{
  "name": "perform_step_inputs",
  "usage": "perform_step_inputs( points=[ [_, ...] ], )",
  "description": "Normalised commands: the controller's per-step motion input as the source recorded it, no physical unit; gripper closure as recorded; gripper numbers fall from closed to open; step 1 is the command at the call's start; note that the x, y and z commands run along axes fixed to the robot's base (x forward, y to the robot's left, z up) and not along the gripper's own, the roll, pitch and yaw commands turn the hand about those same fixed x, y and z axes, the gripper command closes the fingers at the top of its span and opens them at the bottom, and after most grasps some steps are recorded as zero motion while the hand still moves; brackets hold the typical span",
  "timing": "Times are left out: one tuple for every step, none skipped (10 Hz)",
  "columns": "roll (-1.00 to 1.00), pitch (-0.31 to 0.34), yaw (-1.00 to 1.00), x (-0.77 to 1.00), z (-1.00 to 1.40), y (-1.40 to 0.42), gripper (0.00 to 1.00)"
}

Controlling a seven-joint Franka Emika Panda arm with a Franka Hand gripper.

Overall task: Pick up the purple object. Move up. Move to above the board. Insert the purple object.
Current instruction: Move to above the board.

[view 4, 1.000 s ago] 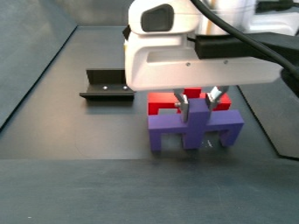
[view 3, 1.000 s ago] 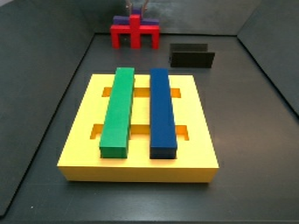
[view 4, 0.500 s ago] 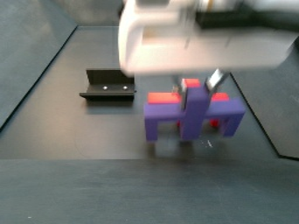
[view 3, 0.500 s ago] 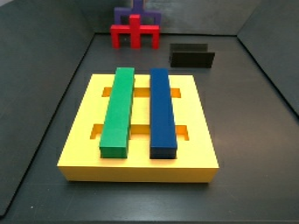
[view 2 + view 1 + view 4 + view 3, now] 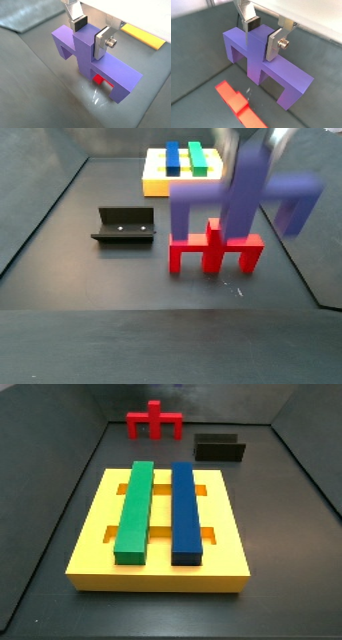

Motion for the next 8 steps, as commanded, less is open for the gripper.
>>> perform_step_inputs(
  points=[
    [0.0,0.049,0.0,0.05,0.99,0.01,1.0],
    [0.01,0.091,0.0,0.04,0.55,0.01,1.0],
    [0.01,0.073,0.0,0.04,0.31,0.0,1.0],
    [0.0,0.055,0.0,0.02,0.2,0.0,1.0],
    [-0.07,0.078,-0.19,0.1,0.13,-1.4,1.0],
    [-0.04,0.061,-0.16,0.1,0.13,-1.4,1.0],
    [-0.01,0.019,-0.09,0.09,0.12,-1.4,1.0],
    [-0.03,0.001,-0.05,0.09,0.12,-1.4,1.0]
  ],
)
